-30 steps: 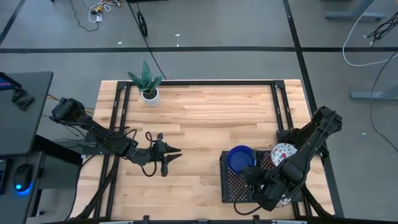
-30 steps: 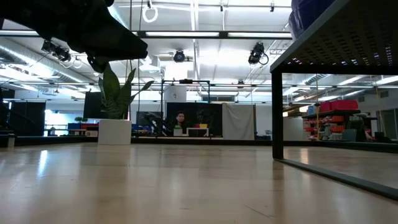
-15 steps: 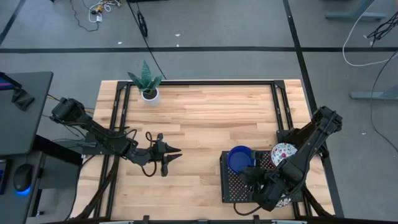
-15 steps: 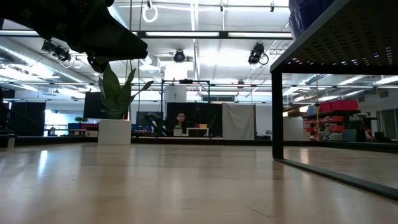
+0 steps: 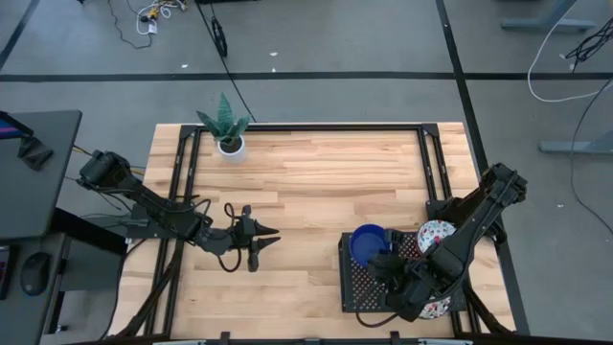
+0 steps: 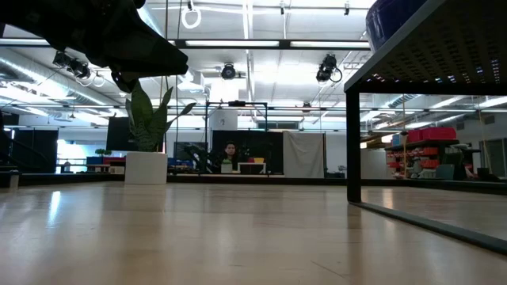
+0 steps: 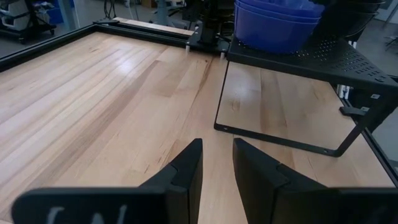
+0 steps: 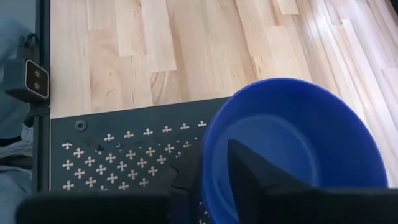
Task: Pick & Place Mini bowls
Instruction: Return to home position
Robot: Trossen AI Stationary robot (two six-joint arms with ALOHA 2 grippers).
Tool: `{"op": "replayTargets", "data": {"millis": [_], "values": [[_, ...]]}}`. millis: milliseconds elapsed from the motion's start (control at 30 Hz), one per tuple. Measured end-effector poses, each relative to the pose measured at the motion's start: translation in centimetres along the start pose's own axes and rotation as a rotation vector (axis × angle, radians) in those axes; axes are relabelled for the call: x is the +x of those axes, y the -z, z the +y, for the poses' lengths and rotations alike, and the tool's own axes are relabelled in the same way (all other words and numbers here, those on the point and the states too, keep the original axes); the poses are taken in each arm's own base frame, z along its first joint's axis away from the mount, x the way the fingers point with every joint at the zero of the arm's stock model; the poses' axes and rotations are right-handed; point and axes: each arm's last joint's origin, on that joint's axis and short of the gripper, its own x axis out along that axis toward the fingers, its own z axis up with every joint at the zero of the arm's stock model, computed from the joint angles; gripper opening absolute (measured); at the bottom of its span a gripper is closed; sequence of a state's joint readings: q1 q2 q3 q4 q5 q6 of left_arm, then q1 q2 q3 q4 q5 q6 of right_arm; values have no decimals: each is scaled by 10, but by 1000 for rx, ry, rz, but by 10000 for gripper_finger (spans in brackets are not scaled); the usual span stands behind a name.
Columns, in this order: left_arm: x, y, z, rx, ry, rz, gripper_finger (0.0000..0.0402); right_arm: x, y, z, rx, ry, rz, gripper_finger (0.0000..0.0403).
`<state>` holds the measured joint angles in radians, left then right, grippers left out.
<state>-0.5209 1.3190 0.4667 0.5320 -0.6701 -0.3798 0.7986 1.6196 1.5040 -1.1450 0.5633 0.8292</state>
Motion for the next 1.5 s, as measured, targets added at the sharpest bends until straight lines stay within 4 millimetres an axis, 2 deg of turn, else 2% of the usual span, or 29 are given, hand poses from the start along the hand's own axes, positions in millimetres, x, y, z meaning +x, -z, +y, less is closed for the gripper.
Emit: {"op": "replayTargets", "data": {"millis": [267,433,567,700,800,933,1033,1167,1333,1500], "values": [[0,0,0,-2,0,0,92,-2,-1,-1,-62,-17,-5,133],[0,0,0,-3,14,5,92,-23,-4,-5,-140,-104,-83,163],[0,0,-1,-5,20,4,92,-40,-13,-9,-178,-350,-216,148],[0,-2,-1,-14,25,-12,92,-33,-22,-20,-233,-615,-504,111],[0,-3,-2,-16,29,-23,92,-19,-21,-43,-241,-617,-722,83],[2,-7,1,-31,22,-43,91,-12,-16,-96,-157,-498,-891,53],[7,-15,8,-30,66,-58,84,-20,-3,-136,-85,-410,-952,37],[4,-40,27,-29,77,-128,69,-44,26,-174,-13,-371,-1017,23],[-22,-78,59,-14,68,-231,50,-65,63,-195,84,-453,-1013,11],[-62,-96,90,-24,70,-258,30,-67,89,-201,118,-540,-969,4]]}}
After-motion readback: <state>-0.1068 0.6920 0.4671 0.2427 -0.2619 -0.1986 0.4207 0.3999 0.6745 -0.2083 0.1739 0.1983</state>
